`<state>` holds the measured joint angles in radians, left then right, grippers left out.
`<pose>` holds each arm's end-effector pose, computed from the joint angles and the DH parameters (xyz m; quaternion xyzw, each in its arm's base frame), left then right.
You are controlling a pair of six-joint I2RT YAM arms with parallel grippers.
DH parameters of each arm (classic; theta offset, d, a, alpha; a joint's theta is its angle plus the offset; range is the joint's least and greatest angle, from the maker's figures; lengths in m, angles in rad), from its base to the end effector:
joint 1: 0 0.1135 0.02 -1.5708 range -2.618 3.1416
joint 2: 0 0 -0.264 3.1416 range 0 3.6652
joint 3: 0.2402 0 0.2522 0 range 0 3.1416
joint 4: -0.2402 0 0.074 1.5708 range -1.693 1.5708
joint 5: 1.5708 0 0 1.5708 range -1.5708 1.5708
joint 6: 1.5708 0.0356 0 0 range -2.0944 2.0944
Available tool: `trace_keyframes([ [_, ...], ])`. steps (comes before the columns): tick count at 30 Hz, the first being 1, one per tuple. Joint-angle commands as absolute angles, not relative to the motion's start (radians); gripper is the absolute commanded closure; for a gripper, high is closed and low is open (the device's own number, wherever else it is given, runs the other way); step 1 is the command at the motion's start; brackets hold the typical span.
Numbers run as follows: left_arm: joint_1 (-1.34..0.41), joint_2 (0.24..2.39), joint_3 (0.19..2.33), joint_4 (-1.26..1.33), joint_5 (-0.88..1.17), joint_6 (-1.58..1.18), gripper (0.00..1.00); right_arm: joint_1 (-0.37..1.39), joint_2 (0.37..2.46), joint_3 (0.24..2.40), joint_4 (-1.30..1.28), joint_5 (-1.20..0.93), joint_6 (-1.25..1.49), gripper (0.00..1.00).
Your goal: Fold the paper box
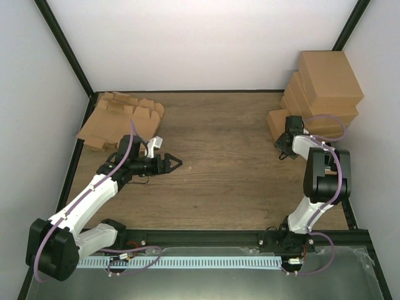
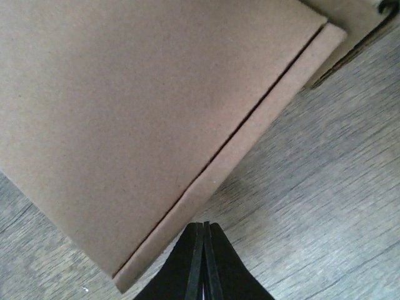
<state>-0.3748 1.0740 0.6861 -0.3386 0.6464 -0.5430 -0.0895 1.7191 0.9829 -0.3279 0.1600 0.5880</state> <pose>0.1971 -0.1006 0.2404 0.0570 0.8729 -0.4318 0.2200 0.3319 -0.0355 0.1591 0.3396 0.9035 -0.0133 0.2612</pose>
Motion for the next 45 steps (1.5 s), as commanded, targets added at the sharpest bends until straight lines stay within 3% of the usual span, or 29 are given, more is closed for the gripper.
trace_keyframes([
  [1,-0.375,1.072,0.694,-0.331,0.643,-0.541,0.11,-0.091,1.701,1.014,-0.337,0.174,0.588,0.99],
  [11,-0.375,1.095,0.702,-0.323,0.654,-0.543,0.11,-0.029,1.534,0.969,-0.332,0.119,0.488,0.99],
  [15,-0.376,1.105,0.712,-0.321,0.654,-0.544,0.11,0.003,1.546,1.009,-0.252,-0.022,0.330,0.99],
  [29,-0.375,1.129,0.739,-0.348,0.634,-0.536,0.11,0.064,2.045,1.518,-0.419,0.117,0.213,0.99],
  [45,-0.375,1.251,0.789,-0.314,0.626,-0.554,0.11,0.064,2.325,1.845,-0.514,0.470,0.352,0.99],
])
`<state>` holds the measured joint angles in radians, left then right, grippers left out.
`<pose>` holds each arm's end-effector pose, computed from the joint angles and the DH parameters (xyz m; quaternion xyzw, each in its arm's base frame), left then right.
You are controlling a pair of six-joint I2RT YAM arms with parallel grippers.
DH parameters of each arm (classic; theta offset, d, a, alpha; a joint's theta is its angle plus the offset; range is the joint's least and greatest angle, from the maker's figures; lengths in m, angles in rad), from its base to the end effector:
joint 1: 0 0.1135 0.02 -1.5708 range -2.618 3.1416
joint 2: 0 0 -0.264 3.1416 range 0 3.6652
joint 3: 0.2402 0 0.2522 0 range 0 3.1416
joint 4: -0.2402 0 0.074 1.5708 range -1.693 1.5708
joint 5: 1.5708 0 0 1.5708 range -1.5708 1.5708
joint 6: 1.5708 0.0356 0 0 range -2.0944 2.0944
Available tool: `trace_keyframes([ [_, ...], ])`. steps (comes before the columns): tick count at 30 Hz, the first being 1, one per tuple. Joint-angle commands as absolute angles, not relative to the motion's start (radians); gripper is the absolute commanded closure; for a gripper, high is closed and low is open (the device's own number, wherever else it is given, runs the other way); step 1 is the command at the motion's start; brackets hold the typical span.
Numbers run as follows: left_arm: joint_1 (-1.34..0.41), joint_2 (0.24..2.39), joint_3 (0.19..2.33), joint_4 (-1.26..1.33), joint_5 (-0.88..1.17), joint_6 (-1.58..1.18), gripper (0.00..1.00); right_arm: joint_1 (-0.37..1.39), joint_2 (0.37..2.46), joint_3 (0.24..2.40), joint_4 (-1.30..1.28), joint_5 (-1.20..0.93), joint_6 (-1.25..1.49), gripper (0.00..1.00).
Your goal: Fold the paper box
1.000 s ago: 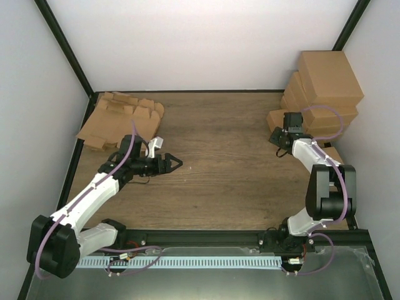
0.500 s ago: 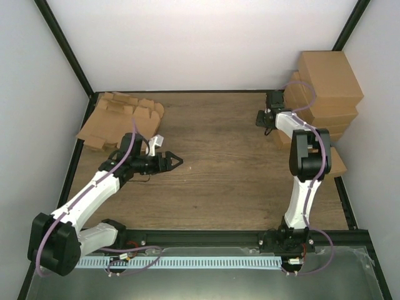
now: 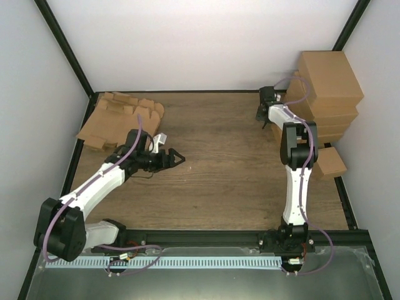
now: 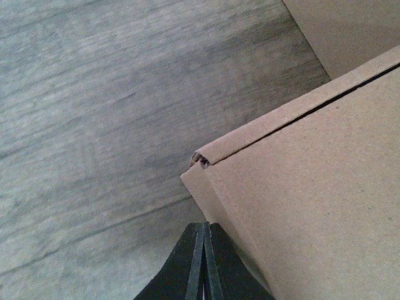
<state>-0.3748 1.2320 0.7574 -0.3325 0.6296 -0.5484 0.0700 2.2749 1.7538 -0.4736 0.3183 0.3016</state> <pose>0.2237 -0.1105 0.2297 0.0385 0.8891 -0.4151 0.1893 0.4915 0.0233 0.1544 0.1541 0.9351 -0.0975 0.3037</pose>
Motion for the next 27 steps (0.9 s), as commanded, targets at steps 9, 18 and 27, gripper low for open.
trace_keyframes([
  [9,-0.376,1.283,0.820,-0.319,0.613,-0.563,0.11,0.063,2.387,1.942,-0.575,0.524,0.395,0.99],
  [18,-0.376,1.248,0.839,-0.364,0.564,-0.539,0.11,0.084,2.219,1.832,-0.464,0.182,0.254,0.79],
  [27,-0.376,1.145,0.863,-0.446,0.385,-0.484,0.11,0.194,1.829,1.402,-0.289,-0.124,0.191,0.64],
])
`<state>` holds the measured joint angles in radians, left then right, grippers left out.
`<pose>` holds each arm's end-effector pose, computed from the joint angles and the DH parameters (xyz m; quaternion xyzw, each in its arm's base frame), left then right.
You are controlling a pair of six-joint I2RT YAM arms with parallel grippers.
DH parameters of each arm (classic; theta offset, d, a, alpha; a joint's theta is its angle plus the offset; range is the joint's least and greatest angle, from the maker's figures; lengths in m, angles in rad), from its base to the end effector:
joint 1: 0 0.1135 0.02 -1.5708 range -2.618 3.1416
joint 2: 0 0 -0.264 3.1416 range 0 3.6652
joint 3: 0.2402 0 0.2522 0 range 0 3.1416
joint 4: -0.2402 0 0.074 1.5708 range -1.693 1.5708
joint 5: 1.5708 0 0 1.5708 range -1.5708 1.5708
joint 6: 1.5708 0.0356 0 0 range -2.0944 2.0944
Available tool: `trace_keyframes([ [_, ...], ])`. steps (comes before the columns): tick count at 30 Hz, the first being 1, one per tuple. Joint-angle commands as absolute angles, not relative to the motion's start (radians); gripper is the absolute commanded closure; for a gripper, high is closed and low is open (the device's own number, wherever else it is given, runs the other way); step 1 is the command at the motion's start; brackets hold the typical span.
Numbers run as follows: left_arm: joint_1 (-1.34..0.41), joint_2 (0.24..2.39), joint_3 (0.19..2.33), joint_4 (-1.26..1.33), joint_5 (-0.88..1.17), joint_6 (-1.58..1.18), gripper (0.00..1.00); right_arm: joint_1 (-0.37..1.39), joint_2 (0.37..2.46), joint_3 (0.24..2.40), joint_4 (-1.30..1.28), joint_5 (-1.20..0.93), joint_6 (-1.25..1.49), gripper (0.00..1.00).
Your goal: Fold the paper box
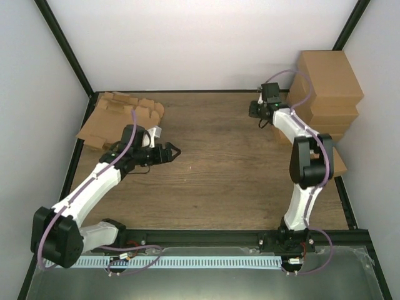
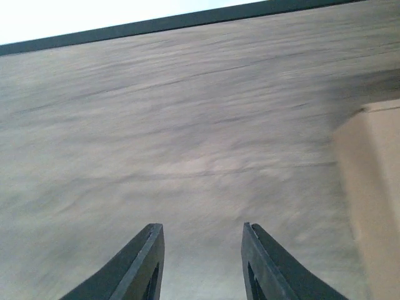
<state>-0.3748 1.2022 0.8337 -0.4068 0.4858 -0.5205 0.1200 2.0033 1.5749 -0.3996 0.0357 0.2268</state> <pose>0.2269 -0.1071 0.2537 0.0278 0.8993 -0.3626 0.2429 0.4494 0.0529 0.2253 0.0562 0.9300 0.0462 0.3603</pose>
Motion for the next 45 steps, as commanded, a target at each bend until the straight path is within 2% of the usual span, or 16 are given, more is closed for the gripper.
trace_keyframes([
  [1,-0.376,1.133,0.862,-0.451,0.364,-0.485,0.11,0.215,1.779,1.338,-0.260,-0.164,0.193,0.62],
  [4,-0.376,1.100,0.854,-0.454,0.297,-0.497,0.11,0.271,1.614,1.122,-0.135,-0.268,0.222,0.54],
  [5,-0.377,1.090,0.849,-0.454,0.275,-0.503,0.11,0.284,1.561,1.046,-0.089,-0.311,0.235,0.48],
  [6,-0.377,1.081,0.845,-0.453,0.248,-0.510,0.11,0.294,1.512,0.978,-0.037,-0.352,0.248,0.40],
  [8,-0.377,1.064,0.835,-0.453,0.187,-0.520,0.11,0.303,1.421,0.837,0.065,-0.413,0.277,0.11],
  [9,-0.375,1.058,0.827,-0.451,0.159,-0.526,0.10,0.303,1.379,0.767,0.119,-0.423,0.294,0.02],
  [13,-0.374,1.058,0.803,-0.436,0.085,-0.557,0.08,0.303,1.264,0.578,0.236,-0.413,0.311,0.00],
  [19,-0.374,1.056,0.703,-0.333,0.051,-0.573,0.08,0.303,1.171,0.445,0.281,-0.332,0.337,0.00],
  [22,-0.375,0.996,0.611,-0.236,-0.031,-0.560,0.08,0.302,1.106,0.385,0.311,-0.251,0.367,0.00],
  [24,-0.374,0.937,0.560,-0.183,-0.071,-0.526,0.01,0.303,1.046,0.335,0.326,-0.165,0.376,0.00],
  [27,-0.376,0.831,0.464,-0.053,0.001,-0.382,0.00,0.303,0.962,0.249,0.354,-0.130,0.376,0.00],
  [33,-0.376,0.682,0.351,-0.013,-0.206,-0.305,0.00,0.302,0.786,0.174,0.375,-0.111,0.361,0.00],
  [36,-0.375,0.594,0.243,0.088,-0.192,-0.269,0.00,0.302,0.760,0.164,0.362,-0.075,0.376,0.00],
  [39,-0.375,0.508,0.188,0.081,-0.277,-0.346,0.00,0.302,0.759,0.166,0.358,-0.079,0.375,0.00],
  [45,-0.375,0.325,0.106,0.080,-0.237,-0.336,0.00,0.302,0.771,0.169,0.364,-0.102,0.374,0.00],
])
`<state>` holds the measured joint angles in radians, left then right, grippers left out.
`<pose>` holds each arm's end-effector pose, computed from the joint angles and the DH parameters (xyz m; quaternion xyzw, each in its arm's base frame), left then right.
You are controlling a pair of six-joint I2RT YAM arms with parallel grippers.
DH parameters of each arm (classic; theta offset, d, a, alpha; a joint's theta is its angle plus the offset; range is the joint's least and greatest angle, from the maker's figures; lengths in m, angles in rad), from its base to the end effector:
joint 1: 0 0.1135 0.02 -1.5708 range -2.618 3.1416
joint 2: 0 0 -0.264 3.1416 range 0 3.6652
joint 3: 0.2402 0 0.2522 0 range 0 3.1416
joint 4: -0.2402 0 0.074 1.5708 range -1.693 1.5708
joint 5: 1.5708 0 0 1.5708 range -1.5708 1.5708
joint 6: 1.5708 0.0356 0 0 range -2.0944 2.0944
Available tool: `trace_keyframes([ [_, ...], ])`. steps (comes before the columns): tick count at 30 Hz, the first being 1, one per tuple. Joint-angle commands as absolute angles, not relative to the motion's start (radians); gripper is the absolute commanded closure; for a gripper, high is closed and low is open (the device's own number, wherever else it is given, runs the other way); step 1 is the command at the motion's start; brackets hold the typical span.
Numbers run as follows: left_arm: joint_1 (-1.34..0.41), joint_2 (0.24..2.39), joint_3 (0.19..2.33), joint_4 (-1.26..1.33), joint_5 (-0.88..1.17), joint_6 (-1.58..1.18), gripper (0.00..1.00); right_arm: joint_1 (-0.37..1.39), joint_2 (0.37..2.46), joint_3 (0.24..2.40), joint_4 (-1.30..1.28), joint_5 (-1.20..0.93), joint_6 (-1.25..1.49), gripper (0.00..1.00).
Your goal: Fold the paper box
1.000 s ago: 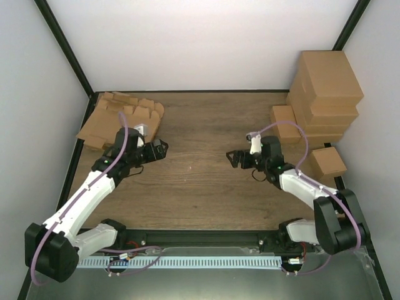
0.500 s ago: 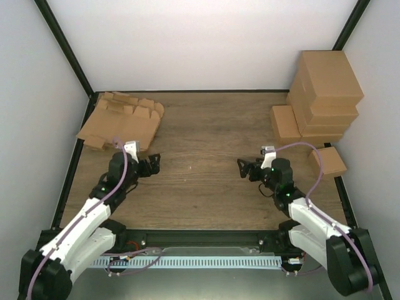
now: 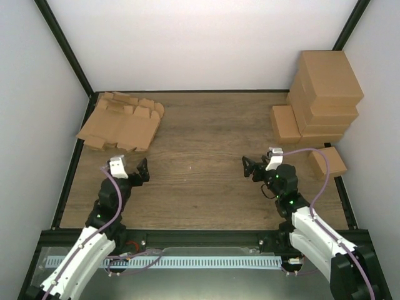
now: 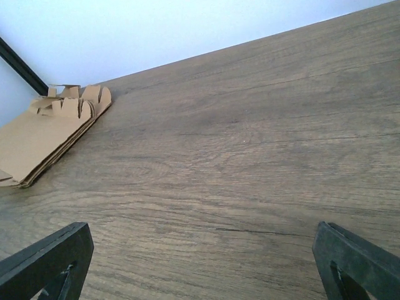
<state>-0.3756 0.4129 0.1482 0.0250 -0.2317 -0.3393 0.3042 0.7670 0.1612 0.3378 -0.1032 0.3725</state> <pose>0.1294 -0.0422 0.1875 -0.0572 0.7825 -0.1294 0.6064 0.1620 0.0547 0.1776 -0.0041 0.7948 0.2397 0.5575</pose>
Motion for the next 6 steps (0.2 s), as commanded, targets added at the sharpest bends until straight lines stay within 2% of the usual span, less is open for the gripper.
trace_keyframes([
  [1,-0.375,0.296,0.098,0.074,-0.229,-0.333,0.00,0.303,0.778,0.171,0.369,-0.113,0.371,0.00],
  [6,-0.374,0.181,0.062,0.050,-0.205,-0.332,0.00,0.303,0.799,0.176,0.384,-0.126,0.369,0.00],
])
